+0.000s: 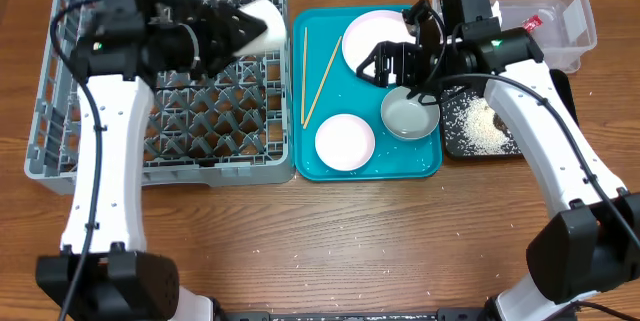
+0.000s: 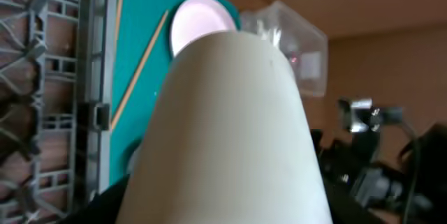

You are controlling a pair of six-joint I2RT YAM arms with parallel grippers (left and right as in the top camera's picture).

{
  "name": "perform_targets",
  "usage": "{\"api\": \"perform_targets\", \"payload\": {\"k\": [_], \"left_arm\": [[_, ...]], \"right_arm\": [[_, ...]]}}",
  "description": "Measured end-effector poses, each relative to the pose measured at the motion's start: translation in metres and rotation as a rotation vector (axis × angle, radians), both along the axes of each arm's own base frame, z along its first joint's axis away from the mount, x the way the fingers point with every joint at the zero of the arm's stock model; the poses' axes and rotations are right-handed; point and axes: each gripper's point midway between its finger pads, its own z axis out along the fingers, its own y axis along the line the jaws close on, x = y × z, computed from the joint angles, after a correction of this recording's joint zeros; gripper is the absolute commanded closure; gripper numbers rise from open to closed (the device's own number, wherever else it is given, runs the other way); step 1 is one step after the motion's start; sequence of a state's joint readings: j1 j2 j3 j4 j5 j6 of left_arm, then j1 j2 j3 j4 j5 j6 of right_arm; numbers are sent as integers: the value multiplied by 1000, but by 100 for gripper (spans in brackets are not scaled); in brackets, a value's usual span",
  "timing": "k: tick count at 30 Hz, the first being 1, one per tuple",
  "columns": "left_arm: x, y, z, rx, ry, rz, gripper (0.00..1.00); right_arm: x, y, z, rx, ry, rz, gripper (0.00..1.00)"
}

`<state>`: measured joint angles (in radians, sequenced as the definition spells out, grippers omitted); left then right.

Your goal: Sort waste into correct bins and load items into the dishwasher

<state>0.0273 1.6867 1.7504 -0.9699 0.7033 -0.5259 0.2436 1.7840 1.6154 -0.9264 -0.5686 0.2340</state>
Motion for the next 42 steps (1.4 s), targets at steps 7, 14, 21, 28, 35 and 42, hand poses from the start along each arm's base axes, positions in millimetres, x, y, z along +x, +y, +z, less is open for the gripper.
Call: {"api": "perform_targets", "payload": {"k": [7, 14, 21, 28, 35, 42], "left_arm": [[-56, 2, -42, 446, 183, -45, 69], [-67, 15, -81, 656, 269, -48, 69], [-73, 24, -153, 734, 465, -96, 71], [-68, 25, -199, 764, 572, -128, 40], [-72, 27, -202, 775, 599, -133, 26], [-59, 24, -162, 767, 546, -114, 22]], "right_arm": [[-3, -8, -7, -50, 15, -14, 0], [-6, -12, -12, -80, 34, -20, 0], [-9, -14, -14, -90, 46, -22, 0], [-11, -15, -15, -93, 56, -23, 0], [-12, -17, -17, -107, 64, -28, 0], [-17, -20, -22, -142, 94, -51, 1]]}}
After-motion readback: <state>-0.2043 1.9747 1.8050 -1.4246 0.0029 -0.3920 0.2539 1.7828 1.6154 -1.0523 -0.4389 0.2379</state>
